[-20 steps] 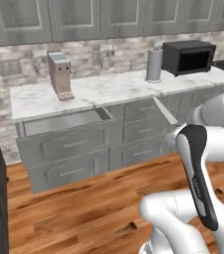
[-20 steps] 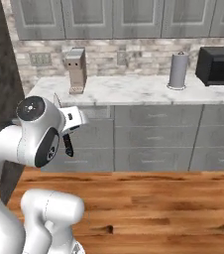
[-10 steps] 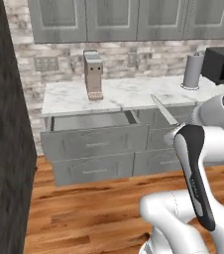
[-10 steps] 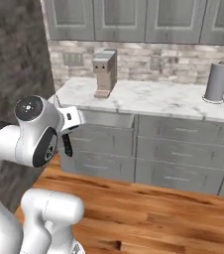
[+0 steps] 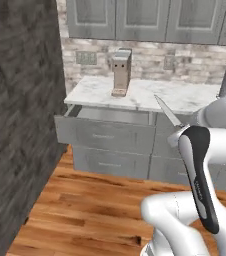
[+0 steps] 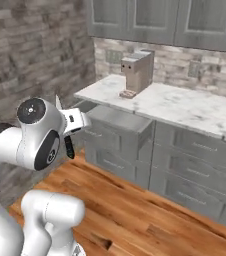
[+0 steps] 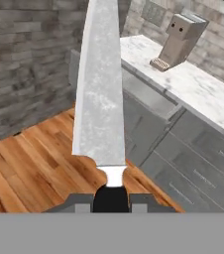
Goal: Pick up the metallic utensils from the counter and place them in the open drawer. Make sure not to pick up any wooden utensils.
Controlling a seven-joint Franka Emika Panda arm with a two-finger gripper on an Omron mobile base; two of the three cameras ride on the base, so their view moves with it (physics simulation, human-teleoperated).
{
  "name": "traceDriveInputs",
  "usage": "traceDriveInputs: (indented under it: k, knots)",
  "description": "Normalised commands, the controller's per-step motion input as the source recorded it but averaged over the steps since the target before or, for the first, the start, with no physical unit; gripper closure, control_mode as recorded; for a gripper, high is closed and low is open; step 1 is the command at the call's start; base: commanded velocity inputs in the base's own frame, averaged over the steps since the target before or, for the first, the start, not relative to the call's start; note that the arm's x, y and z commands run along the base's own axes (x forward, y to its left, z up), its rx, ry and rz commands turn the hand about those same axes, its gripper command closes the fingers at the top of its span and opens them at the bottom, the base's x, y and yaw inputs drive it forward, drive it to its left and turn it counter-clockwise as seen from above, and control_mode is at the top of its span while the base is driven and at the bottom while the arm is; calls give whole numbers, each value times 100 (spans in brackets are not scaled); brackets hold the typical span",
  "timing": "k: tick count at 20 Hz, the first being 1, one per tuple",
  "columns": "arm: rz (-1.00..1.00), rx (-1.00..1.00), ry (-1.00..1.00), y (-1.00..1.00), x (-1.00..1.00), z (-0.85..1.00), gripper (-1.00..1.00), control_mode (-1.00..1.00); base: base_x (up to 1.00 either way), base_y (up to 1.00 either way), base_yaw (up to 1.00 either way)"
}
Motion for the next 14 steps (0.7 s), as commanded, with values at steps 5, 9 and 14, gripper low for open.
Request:
traceDriveInputs:
  k: [5,9,14]
  knots:
    - [0,0,0,0,0,0,100,100,19,-96,60]
    - [0,0,0,0,0,0,100,100,23,-99,58]
    - [0,0,0,0,0,0,100,100,14,-100,55]
